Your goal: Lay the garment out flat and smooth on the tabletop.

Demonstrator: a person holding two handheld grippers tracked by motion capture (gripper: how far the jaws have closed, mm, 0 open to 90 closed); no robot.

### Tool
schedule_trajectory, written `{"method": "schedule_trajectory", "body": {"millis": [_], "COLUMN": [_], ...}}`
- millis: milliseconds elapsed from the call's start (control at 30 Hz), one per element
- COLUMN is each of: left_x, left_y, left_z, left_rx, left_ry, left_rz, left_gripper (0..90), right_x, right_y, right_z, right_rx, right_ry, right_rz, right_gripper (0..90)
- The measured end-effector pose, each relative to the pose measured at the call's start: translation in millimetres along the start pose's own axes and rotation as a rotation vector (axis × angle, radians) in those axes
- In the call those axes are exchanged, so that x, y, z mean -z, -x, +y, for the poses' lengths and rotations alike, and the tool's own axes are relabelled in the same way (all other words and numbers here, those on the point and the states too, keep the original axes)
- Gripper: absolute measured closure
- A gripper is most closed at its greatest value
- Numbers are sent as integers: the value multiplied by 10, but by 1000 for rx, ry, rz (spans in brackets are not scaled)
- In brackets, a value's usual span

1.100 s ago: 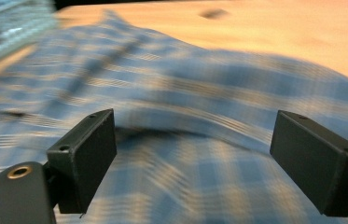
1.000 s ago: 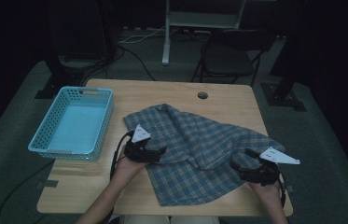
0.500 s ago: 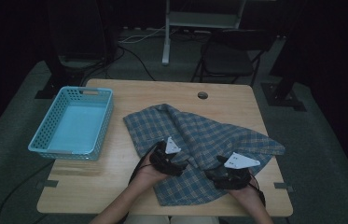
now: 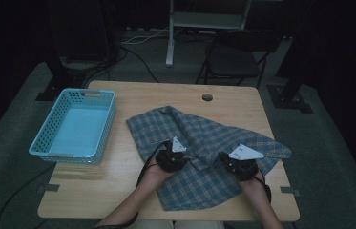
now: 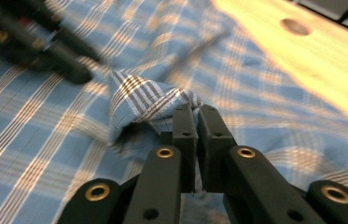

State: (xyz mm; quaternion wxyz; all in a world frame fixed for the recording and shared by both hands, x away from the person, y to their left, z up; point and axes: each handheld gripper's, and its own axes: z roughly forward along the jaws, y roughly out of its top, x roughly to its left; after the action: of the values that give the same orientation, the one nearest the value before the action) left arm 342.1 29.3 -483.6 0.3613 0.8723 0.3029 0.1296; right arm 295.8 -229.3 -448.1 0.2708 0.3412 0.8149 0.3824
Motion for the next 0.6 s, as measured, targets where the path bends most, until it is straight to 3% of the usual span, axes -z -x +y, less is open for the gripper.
{"method": "schedule_trajectory", "body": {"millis": [67, 167, 267, 433, 600], "left_x": [0, 21, 50, 138, 262], "left_y": [6, -16, -45, -27, -4], "left_z": [-15, -50, -91, -166, -276], "left_rx": [-1, -4, 0, -33, -51], "left_ry": [10, 19, 26, 13, 2], "left_rz": [-6, -35, -64, -91, -102], "left_gripper": [822, 852, 852, 850, 849], "right_x": [3, 15, 39, 90, 99], "right_y": [81, 228, 405, 715, 948], "right_z": [73, 189, 298, 419, 465], "right_rx": [-11, -31, -56, -125, -182], "right_ry": [1, -8, -19, -28, -36], "right_rz": [-27, -62, -111, -172, -197], "right_gripper": [876, 877, 877, 877, 877]}}
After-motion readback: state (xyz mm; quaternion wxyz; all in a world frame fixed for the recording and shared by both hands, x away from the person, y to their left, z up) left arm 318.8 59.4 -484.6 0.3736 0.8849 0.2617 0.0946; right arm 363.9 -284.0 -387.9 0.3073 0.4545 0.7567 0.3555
